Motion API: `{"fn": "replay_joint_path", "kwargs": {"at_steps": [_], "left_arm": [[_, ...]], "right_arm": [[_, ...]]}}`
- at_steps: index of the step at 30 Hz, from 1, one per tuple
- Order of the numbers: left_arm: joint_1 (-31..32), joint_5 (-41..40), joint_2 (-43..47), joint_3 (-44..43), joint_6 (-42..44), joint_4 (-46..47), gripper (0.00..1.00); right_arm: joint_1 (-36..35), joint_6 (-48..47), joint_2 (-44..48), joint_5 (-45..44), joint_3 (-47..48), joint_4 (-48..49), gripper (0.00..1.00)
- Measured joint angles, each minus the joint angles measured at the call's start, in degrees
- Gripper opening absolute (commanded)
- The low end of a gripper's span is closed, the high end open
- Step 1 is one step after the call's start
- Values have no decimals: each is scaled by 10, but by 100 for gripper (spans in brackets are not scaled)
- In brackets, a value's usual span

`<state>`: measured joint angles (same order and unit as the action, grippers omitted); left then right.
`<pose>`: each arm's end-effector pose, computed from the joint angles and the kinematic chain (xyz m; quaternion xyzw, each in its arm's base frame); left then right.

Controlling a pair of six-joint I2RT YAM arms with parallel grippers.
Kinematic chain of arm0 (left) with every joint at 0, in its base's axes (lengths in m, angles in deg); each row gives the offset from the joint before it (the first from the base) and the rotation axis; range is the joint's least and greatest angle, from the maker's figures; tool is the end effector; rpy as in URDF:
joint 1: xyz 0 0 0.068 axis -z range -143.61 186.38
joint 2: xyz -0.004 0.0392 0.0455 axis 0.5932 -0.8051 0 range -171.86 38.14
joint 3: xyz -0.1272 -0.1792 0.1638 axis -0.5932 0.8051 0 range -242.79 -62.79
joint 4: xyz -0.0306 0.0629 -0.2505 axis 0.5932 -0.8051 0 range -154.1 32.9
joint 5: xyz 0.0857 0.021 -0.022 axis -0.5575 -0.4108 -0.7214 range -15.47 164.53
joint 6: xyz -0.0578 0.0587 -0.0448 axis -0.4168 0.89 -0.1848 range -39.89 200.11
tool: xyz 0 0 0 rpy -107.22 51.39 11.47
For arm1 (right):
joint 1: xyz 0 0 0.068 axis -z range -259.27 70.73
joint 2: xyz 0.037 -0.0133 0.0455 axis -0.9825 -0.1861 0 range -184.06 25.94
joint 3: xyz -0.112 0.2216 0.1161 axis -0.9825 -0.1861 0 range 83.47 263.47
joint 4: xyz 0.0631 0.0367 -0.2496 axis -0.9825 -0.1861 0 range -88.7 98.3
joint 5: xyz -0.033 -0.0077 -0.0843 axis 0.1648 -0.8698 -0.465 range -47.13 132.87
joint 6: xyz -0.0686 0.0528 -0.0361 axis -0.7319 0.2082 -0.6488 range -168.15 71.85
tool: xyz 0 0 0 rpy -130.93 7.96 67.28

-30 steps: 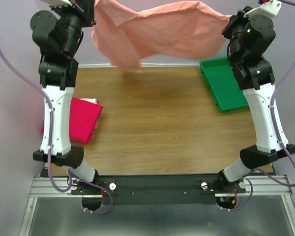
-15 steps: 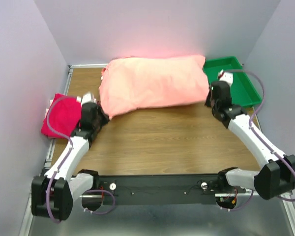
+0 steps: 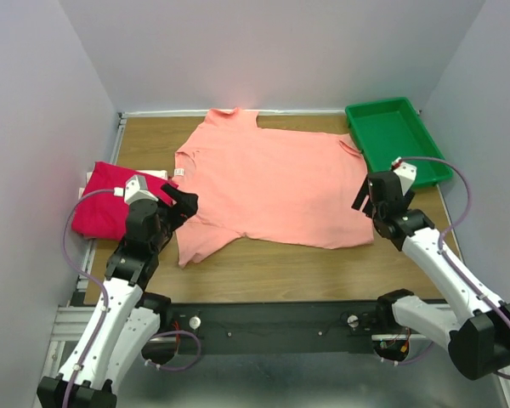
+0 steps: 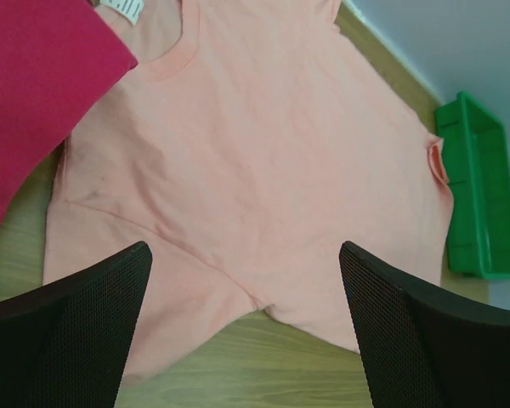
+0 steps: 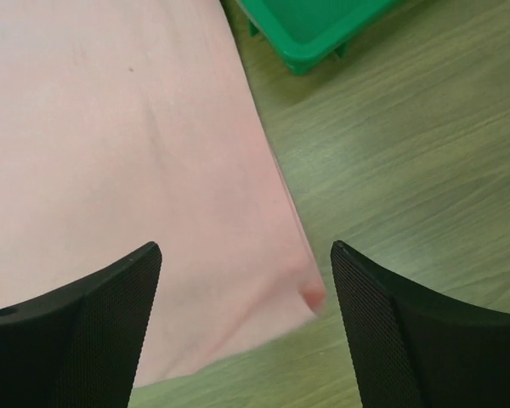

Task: Fold and stack the t-shirts
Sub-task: Flatten the tshirt out

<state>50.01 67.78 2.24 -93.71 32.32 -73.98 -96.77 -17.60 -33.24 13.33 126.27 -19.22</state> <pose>0.1963 -0.0374 0.2489 -0.2744 0.7808 -0.2437 0.5057 0.2423 0.0327 0.2280 0.2003 0.8726 -0.0602 0.4413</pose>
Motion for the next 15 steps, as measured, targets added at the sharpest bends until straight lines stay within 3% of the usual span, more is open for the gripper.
{"fn": "replay_joint_path", "kwargs": {"at_steps": [5, 9, 15], "left_arm": [[0, -1, 24, -21, -1, -12, 99], [2, 7, 16, -19, 2, -4, 99], [35, 41, -89, 8, 11, 61, 99]], "right_arm": [[0, 0, 33, 18, 16, -7, 100], [0, -1, 49, 85, 17, -8, 100], [0, -5, 26, 192, -9, 33, 100]]}}
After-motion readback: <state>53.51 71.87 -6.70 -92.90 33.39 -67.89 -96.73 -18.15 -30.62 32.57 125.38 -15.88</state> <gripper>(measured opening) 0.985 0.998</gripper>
